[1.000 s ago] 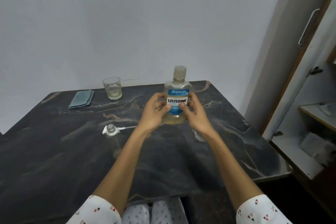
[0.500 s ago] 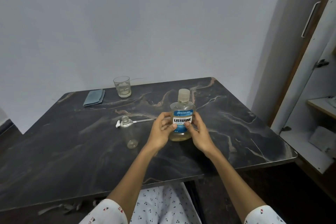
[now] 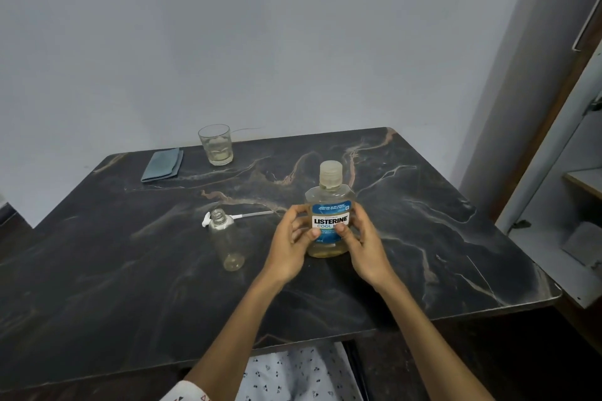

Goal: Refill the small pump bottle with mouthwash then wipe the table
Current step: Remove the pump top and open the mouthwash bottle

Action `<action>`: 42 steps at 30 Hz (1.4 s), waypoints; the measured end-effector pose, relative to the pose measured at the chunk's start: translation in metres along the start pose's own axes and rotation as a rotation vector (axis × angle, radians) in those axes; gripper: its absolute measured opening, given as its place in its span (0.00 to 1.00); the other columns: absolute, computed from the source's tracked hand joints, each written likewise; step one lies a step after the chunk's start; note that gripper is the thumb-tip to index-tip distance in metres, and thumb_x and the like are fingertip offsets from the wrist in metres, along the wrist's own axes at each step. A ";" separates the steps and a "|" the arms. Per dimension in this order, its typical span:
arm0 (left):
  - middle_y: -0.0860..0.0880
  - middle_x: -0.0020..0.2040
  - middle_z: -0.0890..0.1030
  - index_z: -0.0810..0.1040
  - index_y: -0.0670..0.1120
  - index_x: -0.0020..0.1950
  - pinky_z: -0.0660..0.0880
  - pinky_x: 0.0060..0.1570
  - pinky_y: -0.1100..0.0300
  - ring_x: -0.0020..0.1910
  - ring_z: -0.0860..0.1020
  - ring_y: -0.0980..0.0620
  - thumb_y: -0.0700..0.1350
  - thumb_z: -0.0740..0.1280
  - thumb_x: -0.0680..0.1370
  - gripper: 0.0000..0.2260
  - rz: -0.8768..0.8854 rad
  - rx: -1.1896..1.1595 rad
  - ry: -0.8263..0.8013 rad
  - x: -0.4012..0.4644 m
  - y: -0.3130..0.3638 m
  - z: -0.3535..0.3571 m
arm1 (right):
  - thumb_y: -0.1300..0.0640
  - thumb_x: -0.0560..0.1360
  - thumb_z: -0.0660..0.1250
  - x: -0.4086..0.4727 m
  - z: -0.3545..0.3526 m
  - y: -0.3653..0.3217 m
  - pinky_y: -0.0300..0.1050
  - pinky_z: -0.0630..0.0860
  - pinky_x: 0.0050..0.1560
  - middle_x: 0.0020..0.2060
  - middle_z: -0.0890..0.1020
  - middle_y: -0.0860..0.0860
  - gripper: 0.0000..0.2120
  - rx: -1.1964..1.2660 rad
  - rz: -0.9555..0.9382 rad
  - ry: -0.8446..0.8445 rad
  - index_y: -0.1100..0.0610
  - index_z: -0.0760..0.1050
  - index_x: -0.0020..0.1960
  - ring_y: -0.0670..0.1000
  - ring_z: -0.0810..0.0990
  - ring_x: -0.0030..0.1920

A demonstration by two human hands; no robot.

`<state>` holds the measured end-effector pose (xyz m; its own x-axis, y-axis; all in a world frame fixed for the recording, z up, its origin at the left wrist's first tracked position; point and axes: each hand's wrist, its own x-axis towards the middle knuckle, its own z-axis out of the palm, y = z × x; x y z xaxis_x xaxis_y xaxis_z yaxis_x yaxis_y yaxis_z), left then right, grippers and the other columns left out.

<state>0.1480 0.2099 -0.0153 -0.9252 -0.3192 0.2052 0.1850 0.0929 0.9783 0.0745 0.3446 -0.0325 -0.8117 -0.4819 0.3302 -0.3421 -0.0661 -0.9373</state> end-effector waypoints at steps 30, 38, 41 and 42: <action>0.50 0.44 0.85 0.78 0.42 0.52 0.78 0.44 0.64 0.46 0.83 0.53 0.35 0.79 0.63 0.20 0.031 -0.056 0.238 0.020 -0.023 0.015 | 0.59 0.81 0.53 -0.002 0.020 0.001 0.43 0.69 0.65 0.66 0.64 0.50 0.17 -0.001 -0.034 0.342 0.43 0.63 0.67 0.47 0.71 0.65; 0.51 0.42 0.85 0.77 0.48 0.50 0.81 0.40 0.56 0.44 0.84 0.52 0.32 0.79 0.62 0.22 0.012 -0.057 0.245 0.020 -0.024 0.018 | 0.49 0.73 0.68 0.033 0.016 -0.082 0.33 0.74 0.48 0.56 0.72 0.50 0.13 0.145 -0.285 0.419 0.43 0.69 0.56 0.41 0.78 0.48; 0.50 0.42 0.85 0.77 0.46 0.51 0.80 0.36 0.57 0.43 0.84 0.51 0.29 0.77 0.62 0.23 -0.014 -0.122 0.232 0.020 -0.023 0.018 | 0.43 0.69 0.71 0.044 0.027 -0.096 0.38 0.77 0.47 0.56 0.67 0.47 0.22 0.068 -0.296 0.266 0.41 0.65 0.57 0.46 0.80 0.48; 0.52 0.41 0.85 0.76 0.46 0.51 0.79 0.35 0.61 0.42 0.84 0.53 0.28 0.77 0.62 0.23 -0.019 -0.136 0.223 0.020 -0.023 0.018 | 0.43 0.67 0.73 0.045 0.032 -0.096 0.40 0.78 0.47 0.54 0.67 0.46 0.24 0.029 -0.267 0.221 0.40 0.64 0.57 0.48 0.79 0.49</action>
<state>0.1193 0.2187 -0.0342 -0.8357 -0.5210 0.1733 0.2253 -0.0375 0.9736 0.0858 0.3015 0.0693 -0.7792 -0.2432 0.5777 -0.5455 -0.1908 -0.8161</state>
